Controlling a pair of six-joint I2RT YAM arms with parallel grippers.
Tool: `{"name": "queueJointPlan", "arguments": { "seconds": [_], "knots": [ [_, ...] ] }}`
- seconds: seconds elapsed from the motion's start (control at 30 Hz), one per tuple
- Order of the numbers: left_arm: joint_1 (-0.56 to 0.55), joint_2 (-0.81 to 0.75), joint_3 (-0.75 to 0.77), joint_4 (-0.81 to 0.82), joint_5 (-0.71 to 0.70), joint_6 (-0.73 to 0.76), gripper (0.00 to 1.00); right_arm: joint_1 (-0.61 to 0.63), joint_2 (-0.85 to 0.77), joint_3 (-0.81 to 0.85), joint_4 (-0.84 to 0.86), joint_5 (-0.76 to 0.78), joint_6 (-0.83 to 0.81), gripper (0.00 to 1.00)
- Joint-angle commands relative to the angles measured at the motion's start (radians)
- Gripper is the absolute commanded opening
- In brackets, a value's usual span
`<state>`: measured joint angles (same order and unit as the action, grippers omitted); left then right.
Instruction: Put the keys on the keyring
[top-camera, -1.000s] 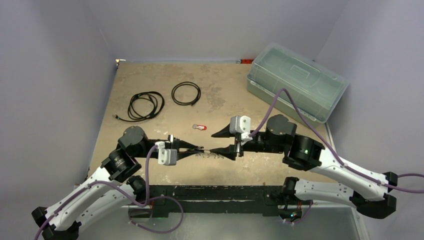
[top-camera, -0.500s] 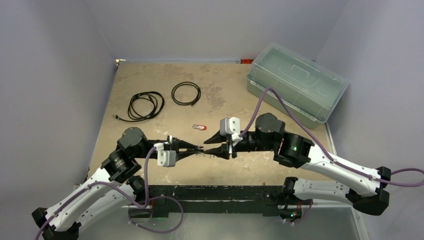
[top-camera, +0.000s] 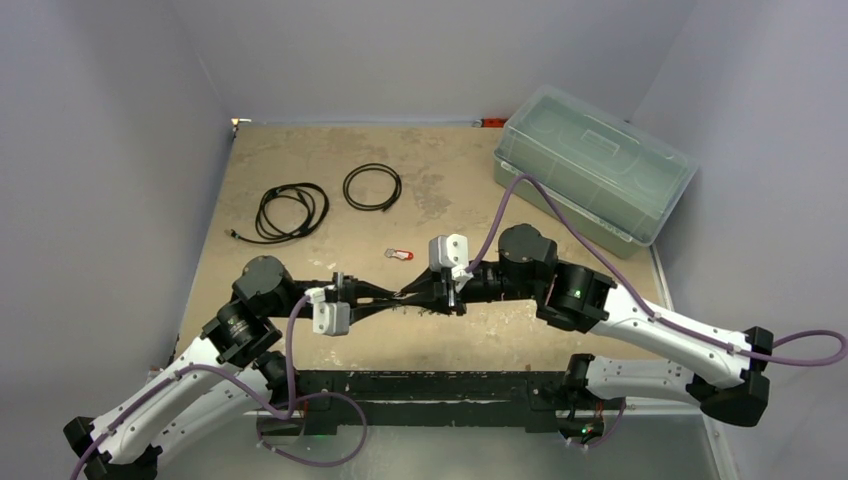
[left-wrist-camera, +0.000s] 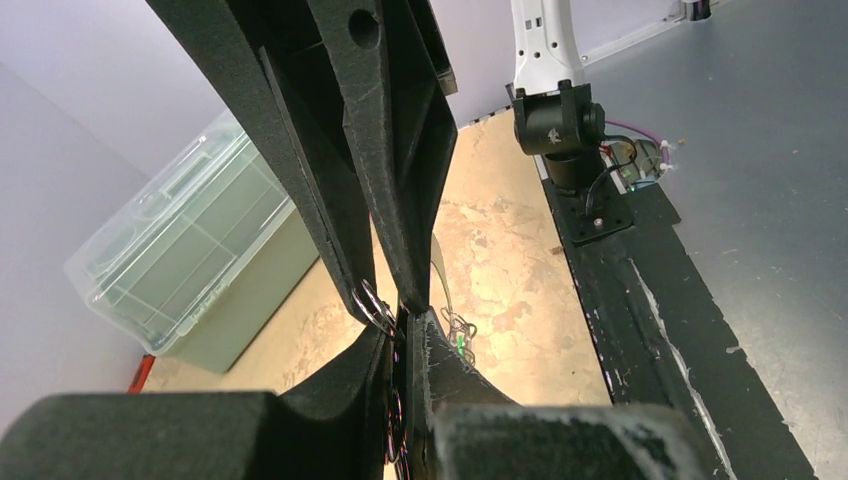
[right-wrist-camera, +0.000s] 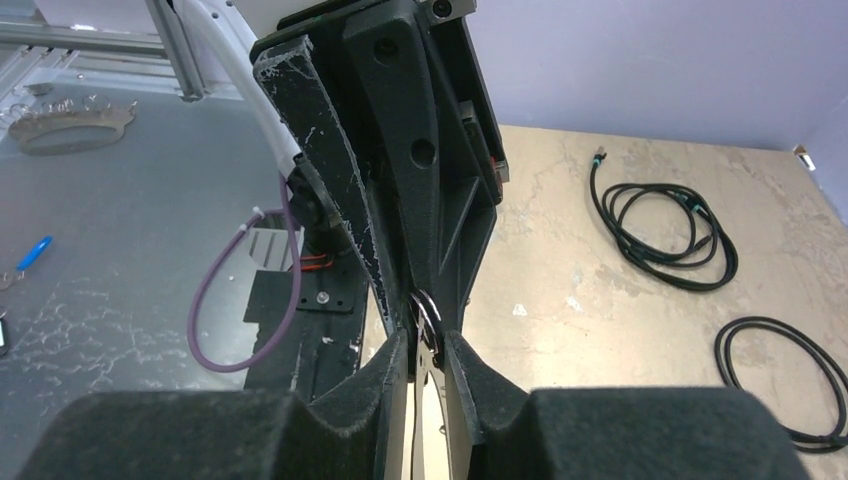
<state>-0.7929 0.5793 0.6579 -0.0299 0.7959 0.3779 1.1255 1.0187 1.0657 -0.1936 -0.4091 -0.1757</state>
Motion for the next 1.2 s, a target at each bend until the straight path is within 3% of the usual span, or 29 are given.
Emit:
{"name": "queueJointPlan", "arguments": {
  "seconds": [0.0,0.2,0.4,0.53,0.63,1.17],
  "knots": [
    [0.002,-0.007,0.003,0.074,0.009,0.000,0.00,0.003,0.008,0.049,0.050,-0.026,0.002,0.19],
    [0.000,-0.006,0.002,0.074,0.008,0.000,0.00,0.003,0.016,0.050,0.065,-0.039,0.004,0.00],
    [0.001,-0.002,0.007,0.062,-0.039,-0.005,0.00,0.003,0.000,0.036,0.072,-0.049,-0.004,0.00],
    [0.001,-0.008,0.020,0.032,-0.073,0.012,0.31,0.003,-0.010,0.035,0.054,-0.033,-0.018,0.00],
    [0.001,-0.016,0.023,-0.011,-0.092,0.025,0.39,0.003,-0.015,0.036,0.039,-0.016,-0.026,0.00],
    [0.001,0.059,0.158,-0.215,-0.111,0.062,0.32,0.003,-0.005,0.053,-0.032,0.094,-0.056,0.00]
  ]
}}
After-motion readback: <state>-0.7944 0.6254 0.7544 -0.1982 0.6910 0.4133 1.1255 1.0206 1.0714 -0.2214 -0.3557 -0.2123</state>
